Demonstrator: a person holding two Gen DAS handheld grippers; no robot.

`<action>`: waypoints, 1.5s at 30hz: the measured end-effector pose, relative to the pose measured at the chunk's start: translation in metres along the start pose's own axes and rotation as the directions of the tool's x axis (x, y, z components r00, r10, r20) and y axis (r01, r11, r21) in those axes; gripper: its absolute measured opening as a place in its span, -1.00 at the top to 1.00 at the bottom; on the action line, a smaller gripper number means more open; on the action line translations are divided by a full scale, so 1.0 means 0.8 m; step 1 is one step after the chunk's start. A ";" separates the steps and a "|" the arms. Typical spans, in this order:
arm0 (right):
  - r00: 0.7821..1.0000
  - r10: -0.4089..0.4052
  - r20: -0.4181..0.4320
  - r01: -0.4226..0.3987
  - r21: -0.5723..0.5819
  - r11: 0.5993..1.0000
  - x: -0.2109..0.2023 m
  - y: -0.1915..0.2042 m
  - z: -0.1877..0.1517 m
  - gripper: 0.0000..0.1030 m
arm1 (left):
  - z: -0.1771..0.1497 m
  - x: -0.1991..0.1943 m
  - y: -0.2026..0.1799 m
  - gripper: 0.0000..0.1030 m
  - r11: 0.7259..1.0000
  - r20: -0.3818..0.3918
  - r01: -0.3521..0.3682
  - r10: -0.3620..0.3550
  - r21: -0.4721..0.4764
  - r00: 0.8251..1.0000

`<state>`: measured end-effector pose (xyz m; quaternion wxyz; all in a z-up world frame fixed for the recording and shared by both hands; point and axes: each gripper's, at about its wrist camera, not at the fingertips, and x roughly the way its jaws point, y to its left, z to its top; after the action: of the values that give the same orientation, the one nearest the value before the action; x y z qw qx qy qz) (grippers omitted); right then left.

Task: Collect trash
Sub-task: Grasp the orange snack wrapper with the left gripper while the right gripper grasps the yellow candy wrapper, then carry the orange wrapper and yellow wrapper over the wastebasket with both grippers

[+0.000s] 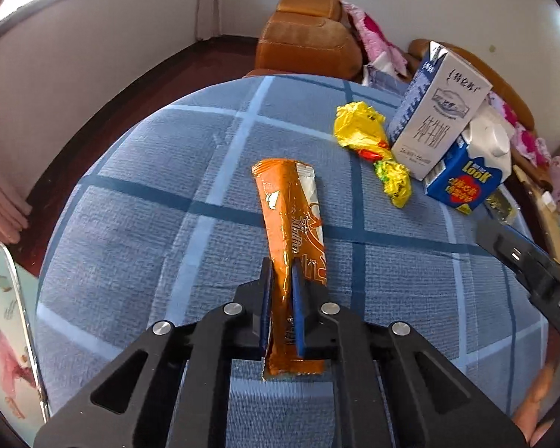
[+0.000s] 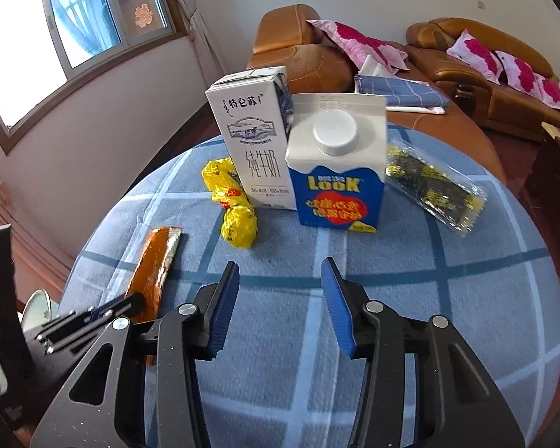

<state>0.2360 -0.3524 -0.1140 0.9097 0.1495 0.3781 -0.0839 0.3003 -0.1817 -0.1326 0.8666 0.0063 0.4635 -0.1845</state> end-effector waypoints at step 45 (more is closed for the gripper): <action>0.999 0.025 -0.031 -0.029 -0.141 0.990 -0.048 0.104 -0.076 0.47 | -0.086 -0.187 0.123 0.82 0.972 0.161 -0.229 0.235 -0.058 0.958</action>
<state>0.1916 -0.2519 -0.1099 0.9135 0.0912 0.3943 -0.0425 0.2022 -0.0308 -0.0667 0.9181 0.0283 0.3887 -0.0725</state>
